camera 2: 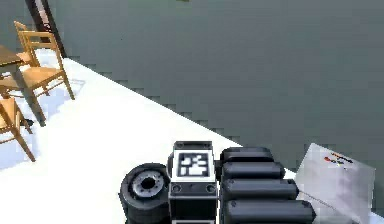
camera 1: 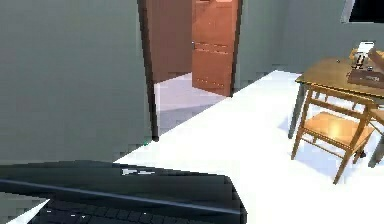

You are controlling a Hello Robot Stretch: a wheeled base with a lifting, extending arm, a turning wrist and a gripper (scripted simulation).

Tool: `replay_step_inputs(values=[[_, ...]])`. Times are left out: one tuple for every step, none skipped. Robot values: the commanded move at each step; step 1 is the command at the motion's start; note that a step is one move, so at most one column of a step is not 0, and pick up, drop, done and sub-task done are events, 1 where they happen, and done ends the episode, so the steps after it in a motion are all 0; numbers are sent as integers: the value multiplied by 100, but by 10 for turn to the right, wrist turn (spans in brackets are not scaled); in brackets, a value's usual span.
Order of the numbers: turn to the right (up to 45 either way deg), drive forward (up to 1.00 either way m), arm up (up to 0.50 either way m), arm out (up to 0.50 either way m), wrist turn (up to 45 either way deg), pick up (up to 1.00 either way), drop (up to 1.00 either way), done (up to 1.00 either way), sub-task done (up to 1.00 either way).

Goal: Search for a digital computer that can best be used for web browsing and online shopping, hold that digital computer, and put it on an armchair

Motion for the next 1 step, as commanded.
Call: replay_step_inputs(values=[[0,100,0,0,0,0,0,0,0]])
